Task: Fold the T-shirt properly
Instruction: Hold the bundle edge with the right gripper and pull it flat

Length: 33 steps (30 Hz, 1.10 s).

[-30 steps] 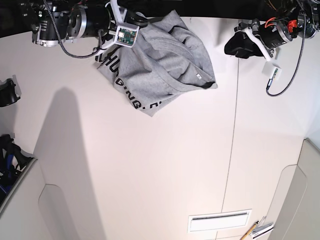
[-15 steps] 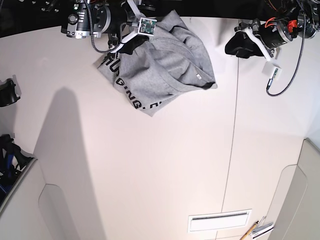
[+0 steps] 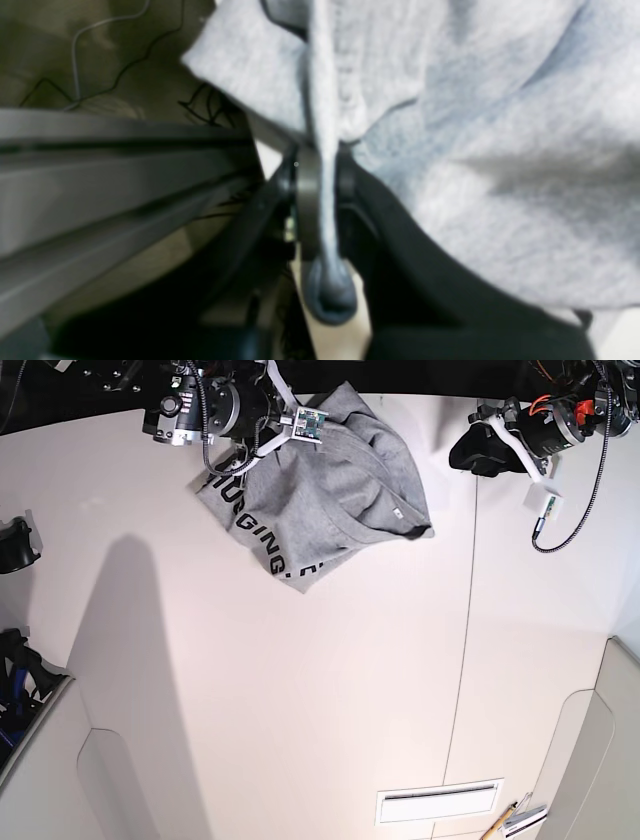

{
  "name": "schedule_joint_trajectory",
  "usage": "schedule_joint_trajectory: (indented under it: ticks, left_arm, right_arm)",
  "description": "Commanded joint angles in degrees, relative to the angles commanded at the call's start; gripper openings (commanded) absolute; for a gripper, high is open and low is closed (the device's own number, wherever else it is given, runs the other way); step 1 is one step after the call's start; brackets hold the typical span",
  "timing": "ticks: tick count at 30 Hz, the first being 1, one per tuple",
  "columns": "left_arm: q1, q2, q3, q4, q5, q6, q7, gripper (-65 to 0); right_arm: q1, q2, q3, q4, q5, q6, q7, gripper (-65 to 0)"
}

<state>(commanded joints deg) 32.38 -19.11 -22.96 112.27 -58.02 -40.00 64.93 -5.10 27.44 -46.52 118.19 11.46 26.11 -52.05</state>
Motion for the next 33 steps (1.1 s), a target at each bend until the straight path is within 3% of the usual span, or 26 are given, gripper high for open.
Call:
schedule_joint_trajectory:
  ticks: [4,10,13,15,17,20,22,24,26,28,33]
  left_arm:
    - [0.0,-0.3,0.0,0.0,-0.1,0.0,0.0,-33.1]
    - [0.0,-4.0,0.0,0.0,-2.3,0.0,-0.4,-33.1]
    - [-0.2,-4.1,-0.9,0.0,-2.6,0.0,-0.5,-33.1]
    - [-0.2,-4.1,-1.8,0.0,-2.6,0.0,-0.6,-33.1]
    - [-0.1,-4.1,-2.8,0.0,-2.6,0.0,-0.6,-33.1]
    - [-0.1,-4.1,-3.9,0.0,-2.6,0.0,-0.6,-33.1]
    - [-0.1,-4.1,-4.4,0.0,-2.6,0.0,-0.6,-33.1]
    - [-0.1,-4.1,-4.9,0.0,-2.6,0.0,-0.6,-33.1]
    - [-0.1,-4.1,-4.9,0.0,-2.6,0.0,-0.6,-33.1]
    - [-0.1,-4.1,-4.9,0.0,-2.6,0.0,-0.6,-33.1]
    - [-0.2,-4.1,-4.9,0.0,-2.6,0.0,-0.6,-33.1]
  right_arm:
    - [-0.5,0.0,0.0,4.9,1.6,0.0,-1.6,-65.0]
    - [-0.5,0.0,0.0,5.2,5.5,0.24,-1.6,-65.0]
    - [-0.5,-0.9,0.0,5.2,5.4,0.22,-1.6,-47.3]
    - [-0.5,-2.1,0.0,5.2,5.2,0.22,-1.5,-42.3]
    - [-0.3,-3.8,0.0,5.2,4.0,-0.09,-1.3,-42.3]
    - [-0.3,-5.7,0.1,5.1,1.4,-2.19,-0.6,-42.3]
    - [-0.3,-6.1,0.0,5.1,1.6,-2.19,-0.5,-42.7]
    - [-0.3,-6.6,0.0,5.1,1.6,-2.16,-0.5,-48.4]
    - [-0.3,-6.8,0.0,5.1,1.6,-2.14,-0.4,-58.9]
    - [-0.3,-6.8,0.0,5.1,1.6,-1.57,-0.5,-65.0]
    - [-0.3,-7.3,0.0,5.1,5.2,1.38,-0.5,-65.0]
